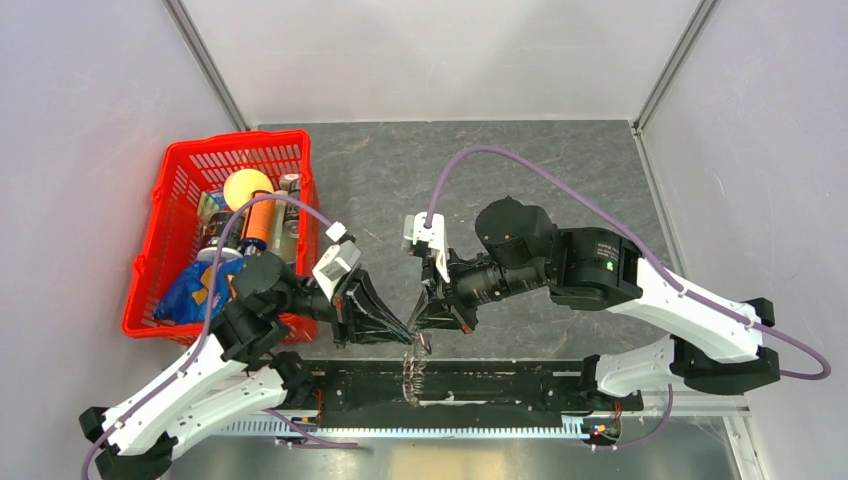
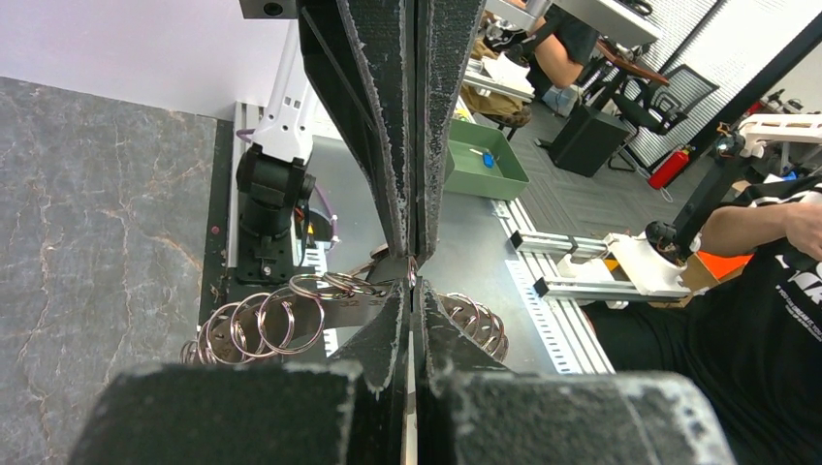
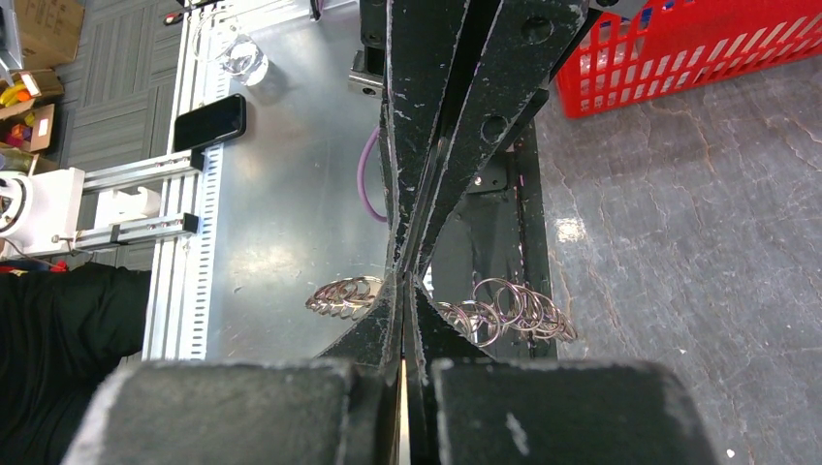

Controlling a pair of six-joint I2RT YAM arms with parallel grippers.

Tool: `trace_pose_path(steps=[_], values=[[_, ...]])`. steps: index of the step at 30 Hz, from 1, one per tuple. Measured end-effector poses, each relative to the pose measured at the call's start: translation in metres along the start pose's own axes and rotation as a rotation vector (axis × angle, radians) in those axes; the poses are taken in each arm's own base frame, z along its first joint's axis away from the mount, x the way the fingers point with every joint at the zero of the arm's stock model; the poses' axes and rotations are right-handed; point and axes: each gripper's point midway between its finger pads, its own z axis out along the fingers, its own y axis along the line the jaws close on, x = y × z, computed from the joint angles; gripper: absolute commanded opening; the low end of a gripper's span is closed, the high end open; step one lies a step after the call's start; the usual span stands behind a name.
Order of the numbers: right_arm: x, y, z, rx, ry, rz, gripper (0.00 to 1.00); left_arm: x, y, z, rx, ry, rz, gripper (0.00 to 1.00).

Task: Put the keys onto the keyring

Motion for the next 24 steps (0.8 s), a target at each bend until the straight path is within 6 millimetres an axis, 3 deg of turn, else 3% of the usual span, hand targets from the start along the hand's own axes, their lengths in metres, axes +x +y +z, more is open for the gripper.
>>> trace_pose_path(steps=[18, 24], values=[[0.006, 0.015, -0.014, -0.067, -0.019, -0.021, 0.0, -0.004, 0.004, -0.001, -0.035, -0.025, 0.011, 0.02], [0.012, 0.018, -0.01, -0.099, -0.006, -0.034, 0.0, -0.009, 0.005, -0.002, -0.053, -0.048, 0.023, 0.02]])
